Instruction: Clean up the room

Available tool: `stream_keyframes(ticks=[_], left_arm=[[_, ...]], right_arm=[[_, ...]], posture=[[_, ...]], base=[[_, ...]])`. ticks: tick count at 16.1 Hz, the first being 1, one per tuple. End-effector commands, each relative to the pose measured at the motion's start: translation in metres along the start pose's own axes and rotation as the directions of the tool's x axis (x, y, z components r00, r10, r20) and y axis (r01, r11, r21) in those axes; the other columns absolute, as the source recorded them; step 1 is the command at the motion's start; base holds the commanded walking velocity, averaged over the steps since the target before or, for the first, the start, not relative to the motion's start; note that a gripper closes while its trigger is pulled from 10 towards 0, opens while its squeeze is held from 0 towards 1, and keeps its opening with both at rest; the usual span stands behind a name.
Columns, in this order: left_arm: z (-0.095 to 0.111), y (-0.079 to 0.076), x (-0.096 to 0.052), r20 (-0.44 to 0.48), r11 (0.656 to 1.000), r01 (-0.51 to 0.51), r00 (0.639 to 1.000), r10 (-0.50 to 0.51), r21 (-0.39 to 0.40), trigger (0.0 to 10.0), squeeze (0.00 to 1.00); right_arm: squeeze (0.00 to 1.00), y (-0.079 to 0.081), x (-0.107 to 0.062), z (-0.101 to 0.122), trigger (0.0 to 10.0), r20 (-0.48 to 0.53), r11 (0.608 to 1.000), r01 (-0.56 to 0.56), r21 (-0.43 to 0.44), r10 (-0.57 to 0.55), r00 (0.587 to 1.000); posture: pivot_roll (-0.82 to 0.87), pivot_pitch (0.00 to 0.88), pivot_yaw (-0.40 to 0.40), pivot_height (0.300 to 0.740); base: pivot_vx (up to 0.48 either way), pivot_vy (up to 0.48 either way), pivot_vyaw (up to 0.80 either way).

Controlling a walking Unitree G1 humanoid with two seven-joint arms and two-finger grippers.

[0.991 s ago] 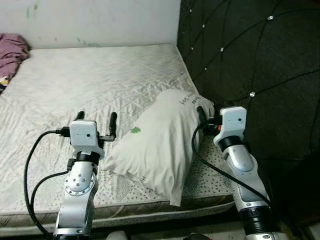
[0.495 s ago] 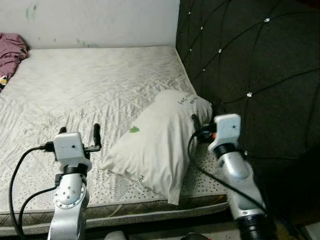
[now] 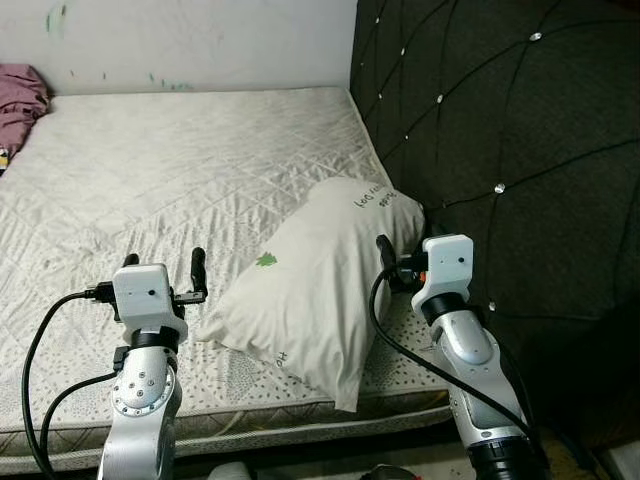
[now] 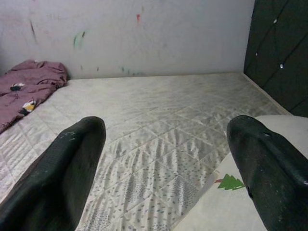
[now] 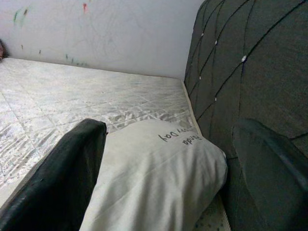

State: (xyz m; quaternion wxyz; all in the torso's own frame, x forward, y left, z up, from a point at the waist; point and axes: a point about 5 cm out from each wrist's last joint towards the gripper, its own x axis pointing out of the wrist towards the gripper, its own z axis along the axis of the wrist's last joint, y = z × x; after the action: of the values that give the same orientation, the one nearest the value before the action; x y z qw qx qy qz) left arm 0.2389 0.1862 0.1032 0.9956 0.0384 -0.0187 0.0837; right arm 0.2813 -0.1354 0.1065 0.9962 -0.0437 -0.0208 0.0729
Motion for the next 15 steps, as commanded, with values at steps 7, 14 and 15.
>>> stream_keyframes(ticks=[7,14,15], left_arm=[[0.0090,-0.0008,0.0032,0.029,1.000,-0.005,1.000,0.005,0.001,10.0,0.00],[0.0101,-0.0002,0.0034,0.032,1.000,-0.009,0.999,0.009,0.012,10.0,0.00],[0.0100,-0.0005,0.0031,0.032,1.000,-0.008,0.999,0.007,0.012,10.0,0.00]], right_arm=[[0.00,0.0012,0.0021,0.0101,10.0,0.029,1.000,-0.025,-0.013,0.025,0.999],[0.00,0.0017,0.0023,0.0089,10.0,0.016,0.999,-0.035,-0.011,0.035,0.999],[0.00,0.0018,0.0021,0.0088,10.0,0.016,0.999,-0.037,-0.010,0.037,0.999]], posture=[[-0.02,0.030,-0.002,0.671],[-0.02,0.038,-0.005,0.666],[-0.02,0.038,-0.006,0.656]], base=[[0.000,0.000,0.00],[0.000,0.000,0.00],[0.000,0.000,0.00]])
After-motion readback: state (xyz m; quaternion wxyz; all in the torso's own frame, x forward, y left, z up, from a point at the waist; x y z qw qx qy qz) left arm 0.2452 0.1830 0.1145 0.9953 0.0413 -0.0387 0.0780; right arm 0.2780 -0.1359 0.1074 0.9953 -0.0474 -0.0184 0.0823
